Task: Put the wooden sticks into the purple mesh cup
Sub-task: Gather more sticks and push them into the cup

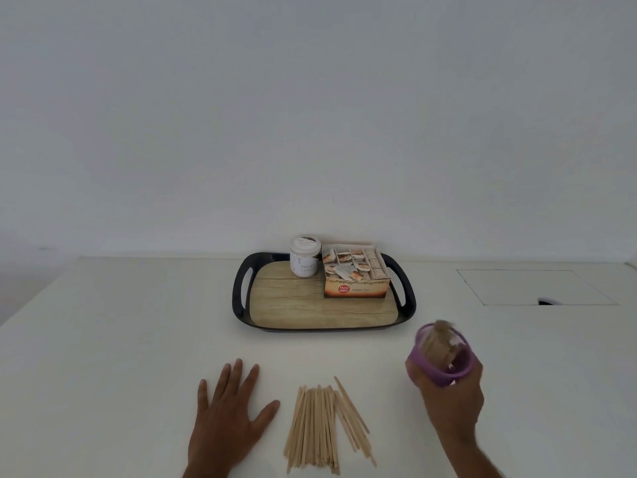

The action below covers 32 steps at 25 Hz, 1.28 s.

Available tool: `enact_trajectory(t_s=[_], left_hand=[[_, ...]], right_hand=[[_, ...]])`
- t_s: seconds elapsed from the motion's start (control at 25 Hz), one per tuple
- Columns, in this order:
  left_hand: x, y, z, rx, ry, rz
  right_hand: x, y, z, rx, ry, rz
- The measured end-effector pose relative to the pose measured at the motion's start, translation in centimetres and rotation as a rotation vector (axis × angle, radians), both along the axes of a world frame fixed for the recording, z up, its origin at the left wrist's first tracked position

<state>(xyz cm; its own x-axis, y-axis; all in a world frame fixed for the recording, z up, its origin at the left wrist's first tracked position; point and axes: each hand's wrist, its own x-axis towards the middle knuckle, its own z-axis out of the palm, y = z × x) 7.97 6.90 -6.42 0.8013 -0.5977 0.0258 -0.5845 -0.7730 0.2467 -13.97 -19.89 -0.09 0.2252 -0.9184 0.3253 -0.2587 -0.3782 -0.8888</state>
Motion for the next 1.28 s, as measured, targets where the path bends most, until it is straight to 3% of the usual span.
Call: enact_trajectory(t_s=[0.12, 0.24, 0.32, 0.48, 0.56, 0.72, 0.8, 0.96, 1.12, 1.28], left_hand=[[0.1, 0.0, 0.2, 0.01, 0.008, 0.005], [0.0, 0.0, 0.2, 0.015, 0.005, -0.001], [0.1, 0.0, 0.3, 0.012, 0.008, 0.002], [0.0, -0.1, 0.3, 0.028, 0.0, -0.004], [0.1, -0.1, 0.3, 0.022, 0.009, 0.001], [0.1, 0.0, 0.3, 0.022, 0.001, -0.002], [0.1, 0.0, 0.4, 0.022, 0.006, -0.001], [0.0, 0.0, 0.3, 0.005, -0.005, -0.007], [0.1, 0.0, 0.1, -0.01, -0.011, -0.003], [0.0, 0.1, 0.1, -0.004, -0.02, -0.006]], right_hand=[[-0.2, 0.0, -0.6, -0.087, 0.081, 0.087], [-0.1, -0.1, -0.1, 0.021, -0.004, -0.009], [-0.1, -0.1, -0.6, -0.056, 0.077, 0.088], [-0.3, -0.5, -0.2, 0.026, 0.002, -0.042], [-0.3, -0.4, -0.6, -0.07, 0.097, 0.045], [-0.4, -0.3, -0.4, -0.021, 0.039, -0.026], [-0.5, -0.3, -0.9, -0.113, 0.129, 0.047], [-0.7, -0.8, -0.9, 0.005, 0.059, -0.092], [-0.8, -0.4, -1.2, -0.206, 0.237, 0.103], [-0.6, 0.1, -1.3, -0.196, 0.174, 0.073]])
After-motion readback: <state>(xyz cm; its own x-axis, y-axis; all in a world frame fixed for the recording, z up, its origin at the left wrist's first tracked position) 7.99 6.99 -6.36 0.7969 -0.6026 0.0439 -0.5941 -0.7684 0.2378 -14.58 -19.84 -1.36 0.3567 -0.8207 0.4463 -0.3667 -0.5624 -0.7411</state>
